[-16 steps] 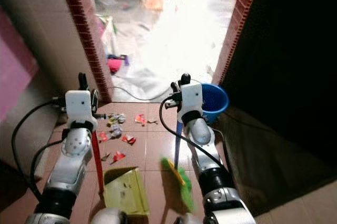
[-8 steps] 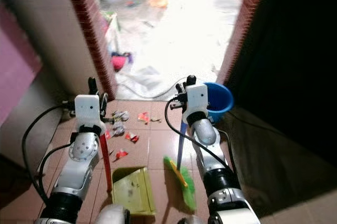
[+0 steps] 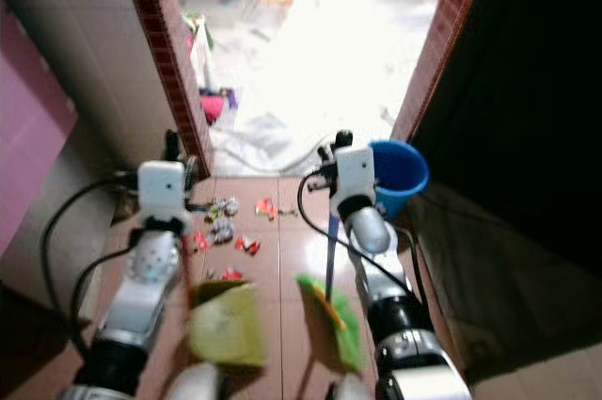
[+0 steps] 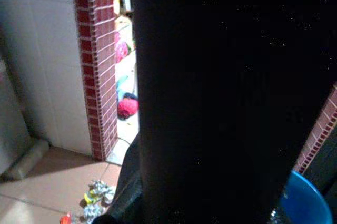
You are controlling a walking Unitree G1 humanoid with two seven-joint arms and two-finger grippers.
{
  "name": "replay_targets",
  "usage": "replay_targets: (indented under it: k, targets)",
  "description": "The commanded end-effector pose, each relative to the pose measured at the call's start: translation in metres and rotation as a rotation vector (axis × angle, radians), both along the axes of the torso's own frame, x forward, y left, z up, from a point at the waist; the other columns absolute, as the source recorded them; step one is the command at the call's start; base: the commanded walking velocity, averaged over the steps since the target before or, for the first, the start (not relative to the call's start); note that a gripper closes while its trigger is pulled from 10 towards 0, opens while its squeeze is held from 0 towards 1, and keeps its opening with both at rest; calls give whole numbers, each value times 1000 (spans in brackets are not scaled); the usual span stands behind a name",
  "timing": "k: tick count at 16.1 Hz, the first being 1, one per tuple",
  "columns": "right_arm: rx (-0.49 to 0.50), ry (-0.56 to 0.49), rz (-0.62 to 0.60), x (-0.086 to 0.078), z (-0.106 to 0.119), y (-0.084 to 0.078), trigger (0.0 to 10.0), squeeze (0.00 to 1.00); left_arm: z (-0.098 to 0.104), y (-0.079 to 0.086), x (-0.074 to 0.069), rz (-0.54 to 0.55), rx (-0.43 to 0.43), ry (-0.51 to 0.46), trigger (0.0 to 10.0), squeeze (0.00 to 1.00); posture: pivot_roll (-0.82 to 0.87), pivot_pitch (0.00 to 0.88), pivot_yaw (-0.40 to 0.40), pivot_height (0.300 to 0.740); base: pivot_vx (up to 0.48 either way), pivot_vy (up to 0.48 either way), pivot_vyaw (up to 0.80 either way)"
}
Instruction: Sweep floor
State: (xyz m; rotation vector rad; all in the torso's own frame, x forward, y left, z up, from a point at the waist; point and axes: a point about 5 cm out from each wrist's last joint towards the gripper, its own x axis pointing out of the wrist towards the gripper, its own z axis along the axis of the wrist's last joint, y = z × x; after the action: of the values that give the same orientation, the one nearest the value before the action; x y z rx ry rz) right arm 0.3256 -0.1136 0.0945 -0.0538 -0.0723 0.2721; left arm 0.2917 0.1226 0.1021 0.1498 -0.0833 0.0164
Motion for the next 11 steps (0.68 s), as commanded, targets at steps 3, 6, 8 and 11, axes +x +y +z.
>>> replay_targets:
  k: [3, 6, 8, 11]
  targets:
    - [18, -24, 30, 2, 7, 9, 10000, 0, 19, 5, 2, 16, 46, -92, 10000, 0, 29, 0, -37, 740, 0, 0, 0]
    - [20, -16, 44, -1, 5, 10, 10000, 0, 18, 2, -1, 14, 32, -90, 10000, 0, 30, 0, -43, 740, 0, 0, 0]
    - [20, -15, 46, -1, 5, 10, 10000, 0, 19, 3, -1, 14, 30, -89, 10000, 0, 31, 0, -44, 740, 0, 0, 0]
    - [25, -17, 45, 0, 6, 11, 10000, 0, 20, 1, -1, 4, 55, -92, 10000, 0, 31, 0, -40, 740, 0, 0, 0]
